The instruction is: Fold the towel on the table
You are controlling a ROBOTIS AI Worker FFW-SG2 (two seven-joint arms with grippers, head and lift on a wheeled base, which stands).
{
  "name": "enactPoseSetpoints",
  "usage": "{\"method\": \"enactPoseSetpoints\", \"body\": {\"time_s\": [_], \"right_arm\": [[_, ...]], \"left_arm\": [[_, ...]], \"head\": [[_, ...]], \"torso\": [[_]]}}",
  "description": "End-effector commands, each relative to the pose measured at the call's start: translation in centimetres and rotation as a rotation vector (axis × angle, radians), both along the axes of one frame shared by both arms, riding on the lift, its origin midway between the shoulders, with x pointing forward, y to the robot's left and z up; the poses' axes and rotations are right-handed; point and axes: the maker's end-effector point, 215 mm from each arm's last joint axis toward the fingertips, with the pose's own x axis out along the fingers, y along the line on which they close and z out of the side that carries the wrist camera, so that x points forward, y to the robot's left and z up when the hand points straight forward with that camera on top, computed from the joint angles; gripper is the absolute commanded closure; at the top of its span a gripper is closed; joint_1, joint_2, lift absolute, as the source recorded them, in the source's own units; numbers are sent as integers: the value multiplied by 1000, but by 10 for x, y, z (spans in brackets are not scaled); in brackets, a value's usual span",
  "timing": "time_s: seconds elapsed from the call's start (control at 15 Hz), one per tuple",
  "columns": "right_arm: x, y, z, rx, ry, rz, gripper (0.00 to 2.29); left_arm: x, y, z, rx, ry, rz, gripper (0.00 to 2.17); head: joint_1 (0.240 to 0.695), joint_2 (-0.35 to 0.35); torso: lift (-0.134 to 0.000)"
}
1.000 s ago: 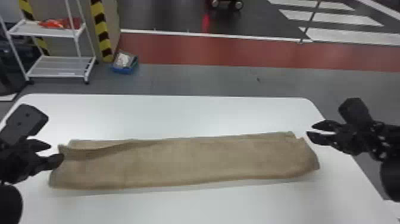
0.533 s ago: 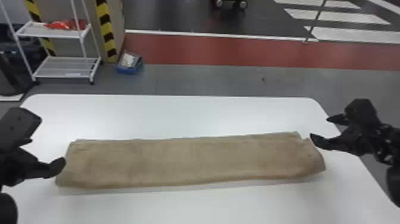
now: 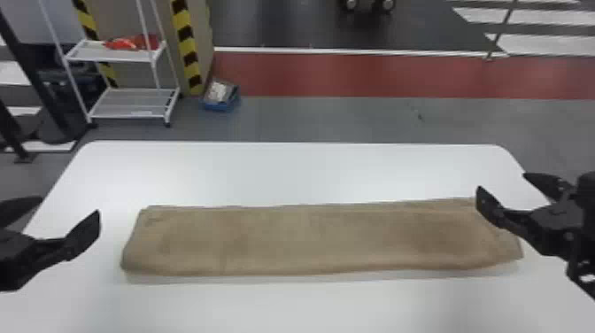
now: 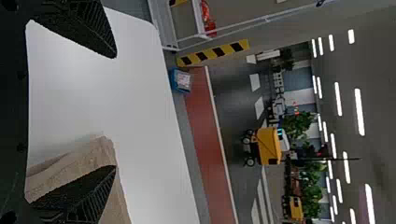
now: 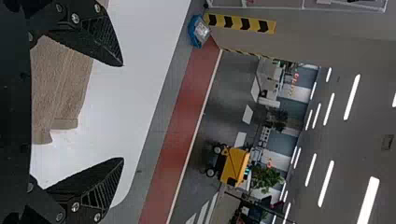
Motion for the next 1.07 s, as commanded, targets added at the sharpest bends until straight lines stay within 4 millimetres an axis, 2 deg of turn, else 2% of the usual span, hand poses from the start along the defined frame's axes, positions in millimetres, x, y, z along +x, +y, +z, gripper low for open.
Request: {"method": "enactPoseSetpoints", "body": {"time_s": [0.0, 0.13, 0.27, 0.33, 0.47, 0.53, 0.67, 0.73, 0.87, 1.0], "right_arm": [[-21, 59, -23, 74, 13, -8, 184], [-35, 96, -41, 95, 24, -41, 184], [-39, 134, -44, 134, 1, -47, 184], [-42, 148, -39, 149, -33, -47, 184], [-54, 187, -4, 190, -203, 25, 184], [-64, 197, 0, 205, -233, 28, 184], [-76, 203, -12, 218, -214, 8, 184], [-79, 202, -15, 223, -212, 3, 184], [-85, 200, -17, 215, -213, 1, 184], [-89, 195, -16, 221, -221, 2, 184]], "left_arm": [[-14, -16, 13, -68, -118, -22, 29], [-28, -23, 7, -182, -141, -19, 29], [-39, -26, 20, -169, -237, 6, 29], [-41, -34, 26, -148, -292, 27, 29], [-40, -49, 25, -135, -340, 62, 29], [-42, -65, 26, -117, -368, 58, 26], [-44, -92, 12, -57, -345, 54, 26], [-47, -94, 6, -55, -333, 56, 26], [-53, -88, -2, -47, -309, 67, 29], [-59, -73, -7, -27, -285, 79, 33]], "head": [[695, 1], [695, 32], [695, 64], [695, 84], [695, 140], [695, 159], [695, 180], [695, 174], [695, 159], [695, 154]], "torso": [[-119], [-119], [-119], [-119], [-119], [-119], [-119], [-119], [-119], [-119]]}}
